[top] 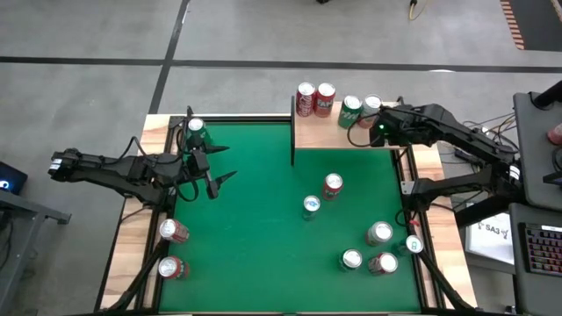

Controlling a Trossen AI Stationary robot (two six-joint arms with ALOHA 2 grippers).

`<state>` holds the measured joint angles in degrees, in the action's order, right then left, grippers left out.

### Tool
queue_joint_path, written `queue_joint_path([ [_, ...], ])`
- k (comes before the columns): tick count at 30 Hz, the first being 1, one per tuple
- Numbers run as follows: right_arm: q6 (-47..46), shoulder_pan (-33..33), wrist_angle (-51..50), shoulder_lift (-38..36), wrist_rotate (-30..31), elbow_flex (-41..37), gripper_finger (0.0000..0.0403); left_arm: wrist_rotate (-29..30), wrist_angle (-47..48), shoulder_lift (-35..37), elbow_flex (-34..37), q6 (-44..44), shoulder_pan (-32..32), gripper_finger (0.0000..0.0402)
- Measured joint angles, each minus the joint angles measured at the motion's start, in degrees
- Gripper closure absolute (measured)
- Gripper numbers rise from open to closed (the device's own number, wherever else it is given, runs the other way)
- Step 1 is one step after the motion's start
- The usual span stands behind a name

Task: Place canned beverage on shelf
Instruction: Put the top blue soda can on the shelf

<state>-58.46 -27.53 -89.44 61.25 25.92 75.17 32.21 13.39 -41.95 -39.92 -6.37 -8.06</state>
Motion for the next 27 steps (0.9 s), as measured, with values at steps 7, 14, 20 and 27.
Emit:
queue_joint_path([
  [7, 0.0, -0.7, 0.1, 1.1, 4.6, 0.3, 0.0391, 0.0, 0.0, 0.0, 0.0, -0.1, 0.0, 0.0064],
  [14, 0.6, -2.5, 0.1, 0.8, 5.4, 0.4, 0.0391, 0.1, 0.2, 0.0, 0.0, -0.2, 0.0, 0.0064],
  [20, 2.3, -1.2, 4.1, 1.3, -0.6, 0.4, 0.0390, 0.1, 0.3, 0.0, 0.0, -0.2, 0.0, 0.0064],
  [27, 5.6, -1.1, 6.5, 4.2, 6.2, 0.3, 0.0390, 0.1, 0.3, 0.0, 0.0, -0.2, 0.0, 0.0064],
])
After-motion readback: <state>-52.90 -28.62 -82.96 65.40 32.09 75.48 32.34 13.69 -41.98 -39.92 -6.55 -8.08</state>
